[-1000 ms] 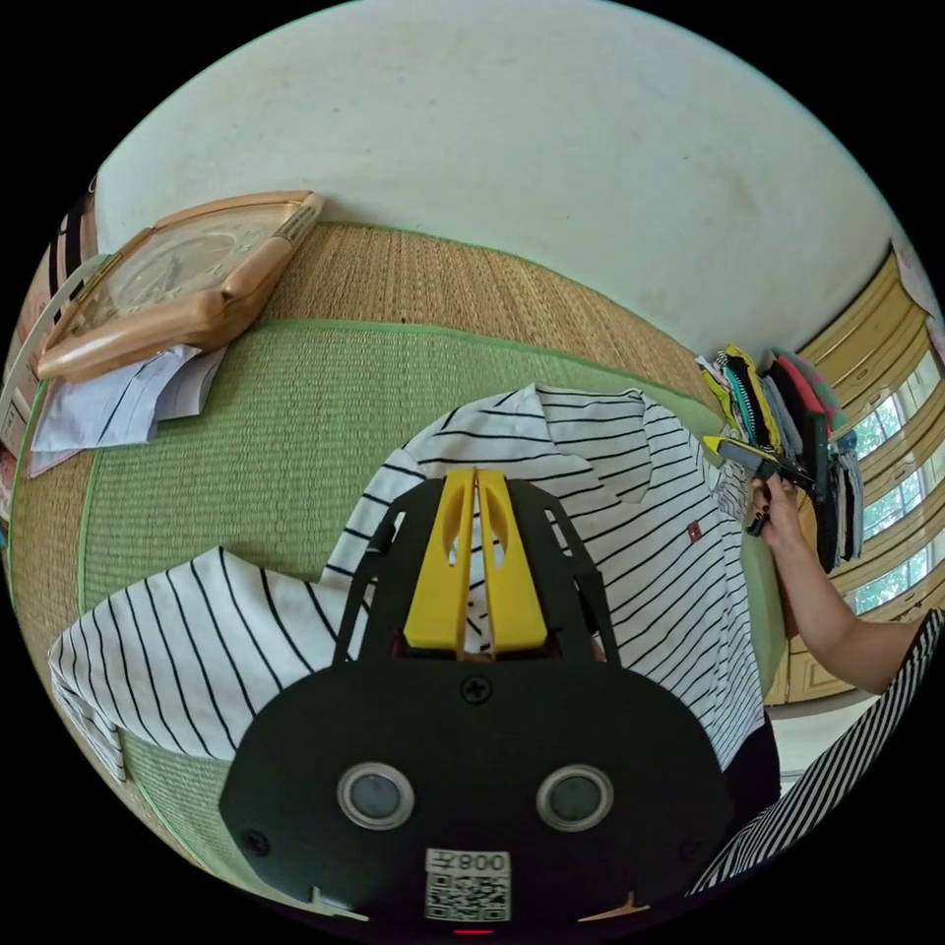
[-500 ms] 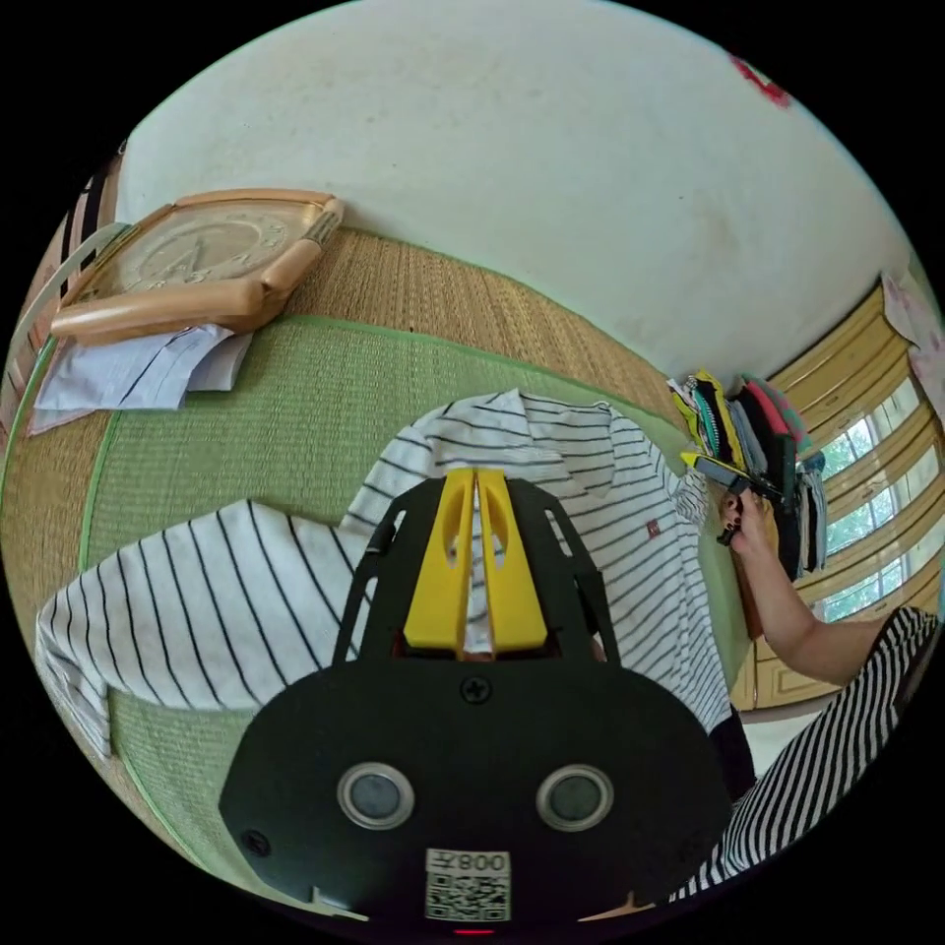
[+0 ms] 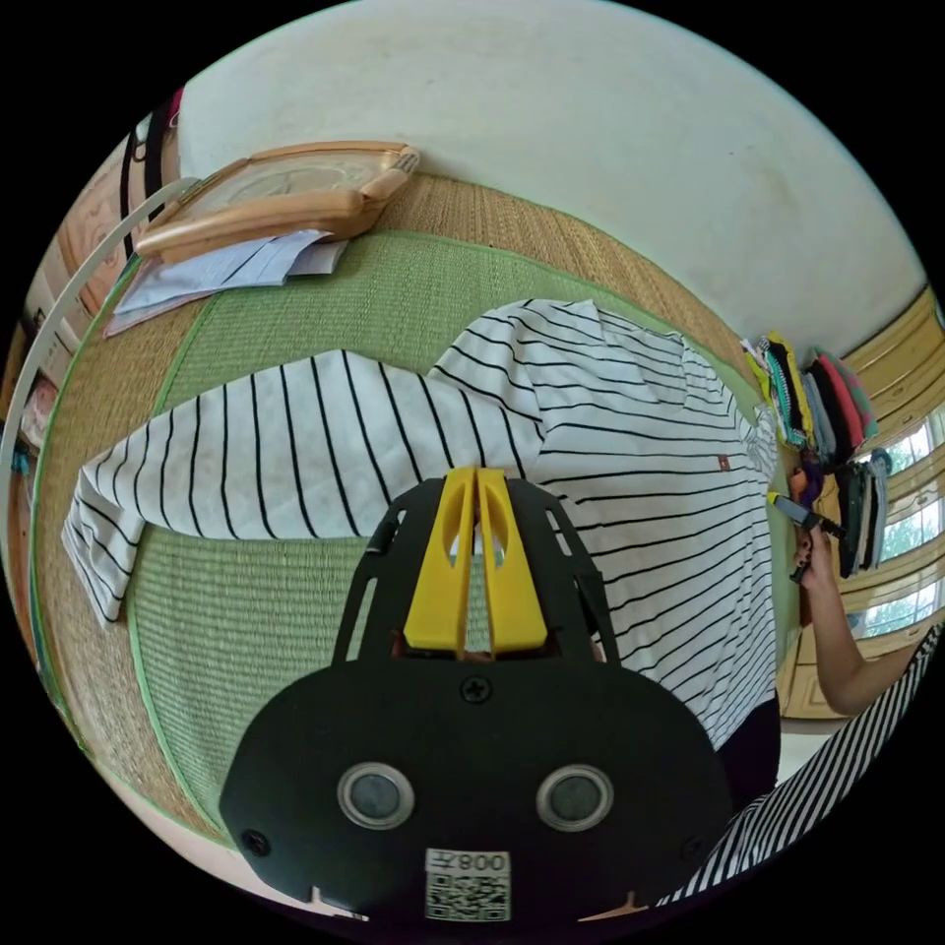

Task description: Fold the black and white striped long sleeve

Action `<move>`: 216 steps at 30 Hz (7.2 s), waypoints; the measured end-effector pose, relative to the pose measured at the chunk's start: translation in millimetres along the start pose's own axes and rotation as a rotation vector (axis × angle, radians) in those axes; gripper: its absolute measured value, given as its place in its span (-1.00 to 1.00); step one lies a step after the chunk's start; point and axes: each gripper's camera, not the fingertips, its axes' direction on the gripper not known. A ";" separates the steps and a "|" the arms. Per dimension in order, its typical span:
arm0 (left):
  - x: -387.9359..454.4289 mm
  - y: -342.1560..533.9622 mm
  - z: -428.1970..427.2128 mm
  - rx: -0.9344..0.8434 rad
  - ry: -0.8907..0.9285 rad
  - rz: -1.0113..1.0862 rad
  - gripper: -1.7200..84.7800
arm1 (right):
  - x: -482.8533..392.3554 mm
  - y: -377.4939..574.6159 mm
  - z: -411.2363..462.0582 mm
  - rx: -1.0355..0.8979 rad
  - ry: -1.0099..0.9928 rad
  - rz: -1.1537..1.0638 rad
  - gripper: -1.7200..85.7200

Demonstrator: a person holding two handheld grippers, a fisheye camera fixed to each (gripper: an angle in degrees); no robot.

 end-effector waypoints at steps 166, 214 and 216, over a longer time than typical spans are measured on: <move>601.2 -43.7 -199.5 0.138 0.697 0.722 -0.96 | -90.6 68.7 -399.9 0.632 -0.365 -0.188 -0.96; 22.4 129.5 62.8 -0.044 0.431 0.116 -0.82 | -491.8 -172.8 -171.5 -0.117 -0.222 -0.373 -0.80; 18.3 129.2 69.8 -0.058 0.449 0.125 -0.80 | -501.4 -178.6 -168.2 -0.131 -0.228 -0.377 -0.80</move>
